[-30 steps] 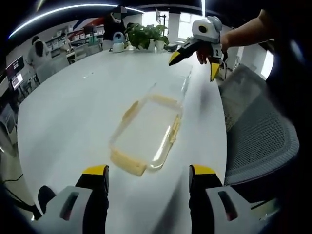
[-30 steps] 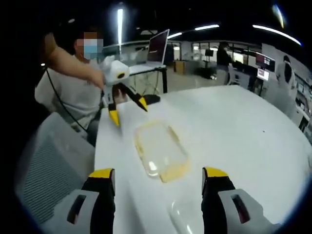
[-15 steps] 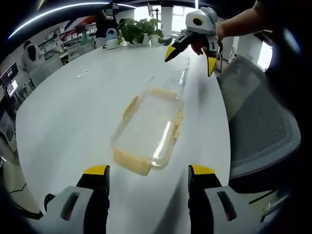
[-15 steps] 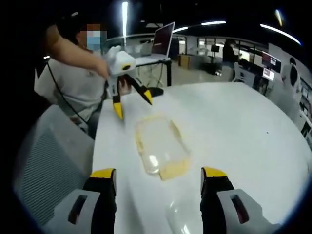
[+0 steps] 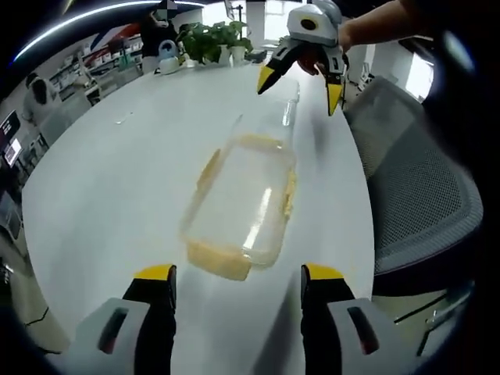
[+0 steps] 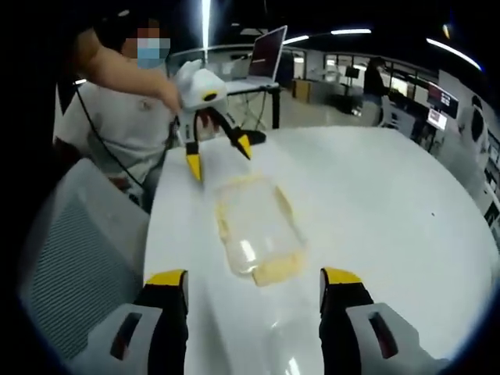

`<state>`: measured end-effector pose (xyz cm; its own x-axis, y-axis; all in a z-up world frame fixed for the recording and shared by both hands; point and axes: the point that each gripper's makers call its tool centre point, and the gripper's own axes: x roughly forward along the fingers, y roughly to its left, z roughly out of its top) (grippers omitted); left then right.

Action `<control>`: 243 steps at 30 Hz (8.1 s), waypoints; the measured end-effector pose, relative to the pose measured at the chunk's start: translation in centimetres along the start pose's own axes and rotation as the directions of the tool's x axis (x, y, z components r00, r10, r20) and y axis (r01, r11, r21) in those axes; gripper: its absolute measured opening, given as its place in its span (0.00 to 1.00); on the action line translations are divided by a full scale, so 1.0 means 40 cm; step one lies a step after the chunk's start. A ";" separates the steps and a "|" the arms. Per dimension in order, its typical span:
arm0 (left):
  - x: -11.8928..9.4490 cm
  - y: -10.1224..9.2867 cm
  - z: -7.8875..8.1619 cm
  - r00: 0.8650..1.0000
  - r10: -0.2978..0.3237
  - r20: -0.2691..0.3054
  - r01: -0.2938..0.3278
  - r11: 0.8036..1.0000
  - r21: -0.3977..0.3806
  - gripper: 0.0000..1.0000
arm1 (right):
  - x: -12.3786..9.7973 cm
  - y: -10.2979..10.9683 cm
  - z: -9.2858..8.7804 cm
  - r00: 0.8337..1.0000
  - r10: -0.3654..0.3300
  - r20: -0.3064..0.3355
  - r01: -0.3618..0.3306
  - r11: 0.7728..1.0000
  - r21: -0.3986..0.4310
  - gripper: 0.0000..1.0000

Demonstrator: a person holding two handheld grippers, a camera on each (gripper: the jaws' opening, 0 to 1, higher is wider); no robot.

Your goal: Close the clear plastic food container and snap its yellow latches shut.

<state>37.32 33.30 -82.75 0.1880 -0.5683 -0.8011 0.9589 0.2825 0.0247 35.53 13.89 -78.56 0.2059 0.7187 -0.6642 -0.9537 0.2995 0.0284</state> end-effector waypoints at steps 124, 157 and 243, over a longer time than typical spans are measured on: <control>0.086 0.027 -0.011 0.960 -0.137 -0.245 0.198 0.949 0.245 0.49 | 0.160 -0.051 -0.076 0.918 0.101 -0.383 -0.186 0.964 -0.192 0.51; 0.090 0.031 -0.008 0.956 -0.127 -0.263 0.191 0.953 0.236 0.39 | 0.177 -0.069 -0.088 0.904 0.087 -0.418 -0.186 0.961 -0.204 0.39; -0.026 0.047 0.115 0.945 -0.128 -0.300 0.202 0.952 0.229 0.37 | 0.062 -0.093 0.019 0.895 0.129 -0.427 -0.240 0.946 -0.217 0.37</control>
<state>39.91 30.86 -79.14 -0.0087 -0.3413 -0.9399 0.9998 -0.0220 -0.0013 39.75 15.04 -79.73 -0.0322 0.4135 -0.9099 -0.9994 -0.0246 0.0242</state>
